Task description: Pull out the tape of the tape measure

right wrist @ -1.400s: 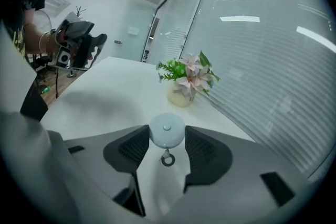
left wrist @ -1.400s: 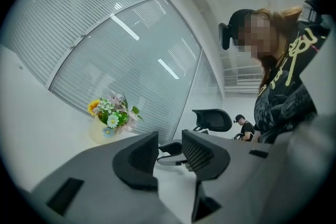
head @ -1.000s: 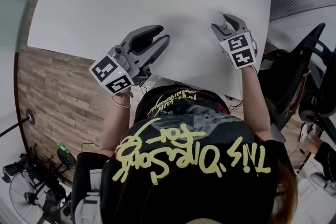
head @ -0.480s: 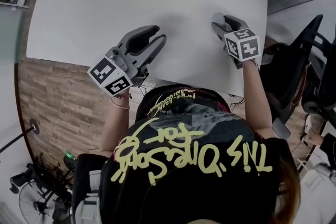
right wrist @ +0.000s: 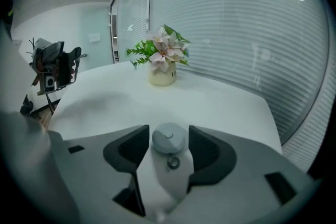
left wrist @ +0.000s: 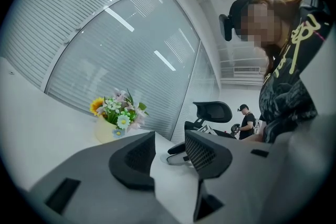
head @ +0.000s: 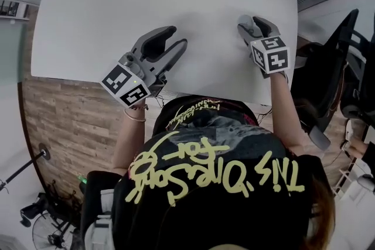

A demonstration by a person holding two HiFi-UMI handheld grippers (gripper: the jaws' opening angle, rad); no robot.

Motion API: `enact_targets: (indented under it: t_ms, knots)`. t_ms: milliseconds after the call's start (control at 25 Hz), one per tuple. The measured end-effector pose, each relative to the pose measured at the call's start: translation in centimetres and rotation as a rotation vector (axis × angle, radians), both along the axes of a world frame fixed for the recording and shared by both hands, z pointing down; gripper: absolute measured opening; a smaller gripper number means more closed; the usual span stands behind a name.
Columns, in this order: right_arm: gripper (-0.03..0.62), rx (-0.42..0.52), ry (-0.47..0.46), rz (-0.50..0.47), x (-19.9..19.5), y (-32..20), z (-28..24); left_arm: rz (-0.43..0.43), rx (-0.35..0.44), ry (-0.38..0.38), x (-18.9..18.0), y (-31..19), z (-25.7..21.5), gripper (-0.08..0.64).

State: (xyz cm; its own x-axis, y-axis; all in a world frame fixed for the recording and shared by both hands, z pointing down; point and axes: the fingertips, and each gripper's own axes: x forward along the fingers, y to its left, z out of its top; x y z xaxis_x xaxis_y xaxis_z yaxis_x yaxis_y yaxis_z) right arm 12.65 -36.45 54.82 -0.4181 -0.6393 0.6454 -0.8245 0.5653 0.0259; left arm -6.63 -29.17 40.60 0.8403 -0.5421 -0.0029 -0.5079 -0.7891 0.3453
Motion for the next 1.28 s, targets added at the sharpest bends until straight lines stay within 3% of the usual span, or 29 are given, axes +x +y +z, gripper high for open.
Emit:
enact_targets:
  t_ms: [320, 560, 800, 1080, 1280]
  knots:
    - [0.219, 0.230, -0.053, 0.005, -2.4, 0.4, -6.6, 0.049, 0.028, -0.001, 0.1, -1.3, -0.9, 0.169]
    - [0.219, 0.416, -0.234, -0.013, -5.4, 1.8, -12.8, 0.085, 0.060, 0.007, -0.4, -2.1, -2.6, 0.169]
    - [0.219, 0.593, -0.305, -0.074, -8.3, 3.6, -17.9, 0.128, 0.119, -0.002, -0.3, -2.2, -4.3, 0.169]
    - [0.219, 0.674, -0.406, -0.106, -10.2, 5.9, -20.8, 0.159, 0.185, -0.019, -0.2, -1.9, -5.7, 0.167]
    - [0.218, 0.678, -0.403, -0.125, -11.4, 6.8, -21.4, 0.155, 0.197, -0.010, -0.6, -1.8, -6.0, 0.164]
